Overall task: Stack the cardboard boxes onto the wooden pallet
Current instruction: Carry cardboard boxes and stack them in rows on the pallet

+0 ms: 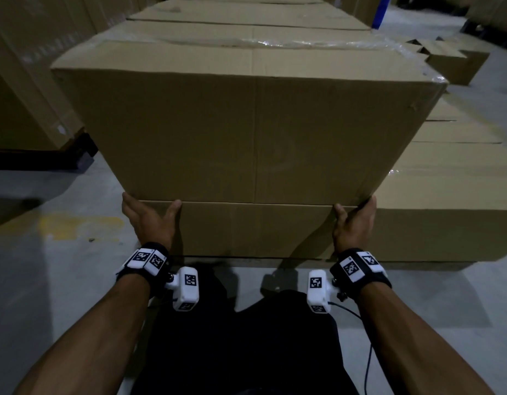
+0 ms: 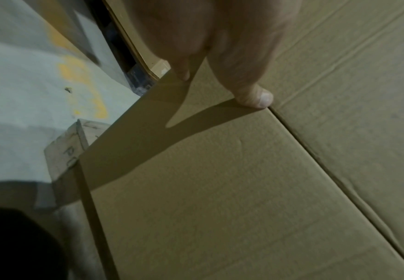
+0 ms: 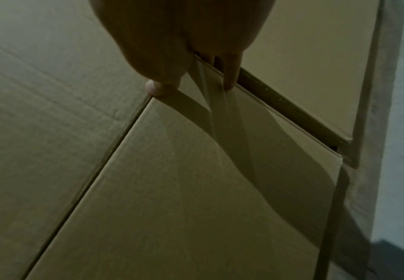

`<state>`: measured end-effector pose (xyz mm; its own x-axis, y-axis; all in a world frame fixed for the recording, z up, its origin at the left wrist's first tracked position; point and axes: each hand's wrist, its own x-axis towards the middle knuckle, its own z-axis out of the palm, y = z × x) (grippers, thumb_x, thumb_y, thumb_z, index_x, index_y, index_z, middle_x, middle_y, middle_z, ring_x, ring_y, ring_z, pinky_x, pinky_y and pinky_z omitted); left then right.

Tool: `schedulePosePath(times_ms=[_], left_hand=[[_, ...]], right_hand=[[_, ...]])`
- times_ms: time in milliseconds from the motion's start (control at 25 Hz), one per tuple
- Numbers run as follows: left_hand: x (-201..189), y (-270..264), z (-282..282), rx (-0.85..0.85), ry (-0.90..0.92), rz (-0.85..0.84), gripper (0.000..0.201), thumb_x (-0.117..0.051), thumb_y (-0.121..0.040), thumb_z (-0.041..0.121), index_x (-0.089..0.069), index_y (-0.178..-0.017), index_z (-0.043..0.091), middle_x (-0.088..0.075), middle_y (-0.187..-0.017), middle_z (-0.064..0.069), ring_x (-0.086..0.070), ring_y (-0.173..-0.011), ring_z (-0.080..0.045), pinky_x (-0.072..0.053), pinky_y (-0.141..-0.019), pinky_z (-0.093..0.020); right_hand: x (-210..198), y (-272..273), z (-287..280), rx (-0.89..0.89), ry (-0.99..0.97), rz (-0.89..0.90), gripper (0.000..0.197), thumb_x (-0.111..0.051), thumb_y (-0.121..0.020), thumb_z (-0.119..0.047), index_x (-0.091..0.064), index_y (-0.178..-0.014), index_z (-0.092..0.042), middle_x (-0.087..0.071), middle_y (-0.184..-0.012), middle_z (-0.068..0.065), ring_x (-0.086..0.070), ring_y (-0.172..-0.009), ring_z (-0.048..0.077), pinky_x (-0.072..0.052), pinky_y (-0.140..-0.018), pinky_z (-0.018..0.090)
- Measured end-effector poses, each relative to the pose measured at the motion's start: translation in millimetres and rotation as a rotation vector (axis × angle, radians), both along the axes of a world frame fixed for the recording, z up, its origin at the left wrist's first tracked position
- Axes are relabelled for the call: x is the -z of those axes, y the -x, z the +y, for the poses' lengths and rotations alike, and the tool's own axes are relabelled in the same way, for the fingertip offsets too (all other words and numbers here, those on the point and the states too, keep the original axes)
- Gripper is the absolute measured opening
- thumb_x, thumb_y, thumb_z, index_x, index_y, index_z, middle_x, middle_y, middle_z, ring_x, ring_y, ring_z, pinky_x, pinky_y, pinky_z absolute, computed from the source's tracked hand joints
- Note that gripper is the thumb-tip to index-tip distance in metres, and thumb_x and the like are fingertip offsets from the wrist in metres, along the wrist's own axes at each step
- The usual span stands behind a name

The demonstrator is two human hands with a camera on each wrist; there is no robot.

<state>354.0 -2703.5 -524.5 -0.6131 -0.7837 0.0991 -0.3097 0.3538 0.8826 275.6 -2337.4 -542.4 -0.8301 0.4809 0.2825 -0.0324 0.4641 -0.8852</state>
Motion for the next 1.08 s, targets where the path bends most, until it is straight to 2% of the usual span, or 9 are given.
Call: schedulePosePath(times_ms=[120, 280, 440, 640, 1080], left_hand=[[-1.8, -0.7, -0.8, 0.005, -0.005, 0.003, 0.11, -0.077, -0.084, 0.036, 0.0, -0.157, 0.008, -0.008, -0.162, -0.012, -0.023, -0.145, -0.037, -0.025, -0.119, -0.048], [-3.4, -3.2, 1.8, 0.017, -0.011, 0.023, 0.109, -0.076, -0.085, 0.035, 0.0, -0.157, 0.007, -0.007, -0.162, -0.013, -0.023, -0.145, -0.036, -0.025, -0.119, -0.045], [-1.2, -1.8, 1.2, 0.014, -0.025, 0.026, 0.11, -0.076, -0.084, 0.037, 0.0, -0.157, 0.008, -0.007, -0.162, -0.011, -0.029, -0.143, -0.037, -0.028, -0.118, -0.047], [0.8, -0.3, 2.2, 0.011, -0.026, 0.032, 0.11, -0.076, -0.084, 0.037, 0.0, -0.158, 0.009, -0.007, -0.162, -0.01, -0.029, -0.143, -0.037, -0.028, -0.118, -0.049], [1.6, 2.8, 4.2, -0.009, -0.022, 0.059, 0.11, -0.078, -0.083, 0.037, -0.002, -0.157, 0.008, -0.009, -0.162, -0.011, -0.029, -0.142, -0.038, -0.028, -0.118, -0.049]], right_hand=[[-2.0, -4.3, 1.4, -0.025, 0.041, 0.013, 0.067, -0.072, -0.089, -0.02, -0.037, -0.145, -0.01, -0.049, -0.142, 0.01, -0.048, -0.13, 0.029, -0.041, -0.11, 0.051], [-2.7, -14.0, -0.2, 0.004, -0.005, 0.023, 0.07, -0.075, -0.087, -0.018, -0.039, -0.146, -0.01, -0.041, -0.143, 0.013, -0.046, -0.129, 0.029, -0.038, -0.112, 0.043], [-10.0, -13.9, 6.2, 0.075, -0.233, -0.063, 0.062, -0.078, -0.083, -0.023, -0.047, -0.134, -0.007, -0.044, -0.137, 0.015, -0.041, -0.122, 0.032, -0.04, -0.103, 0.043], [-8.8, -10.1, 9.8, 0.067, -0.285, -0.051, 0.064, -0.079, -0.082, -0.022, -0.048, -0.133, -0.002, -0.044, -0.136, 0.019, -0.043, -0.119, 0.035, -0.031, -0.093, 0.03], [-15.4, -5.6, 15.5, 0.04, -0.326, -0.121, 0.063, -0.079, -0.083, -0.027, -0.047, -0.132, -0.004, -0.042, -0.138, 0.017, -0.042, -0.121, 0.035, -0.039, -0.1, 0.042]])
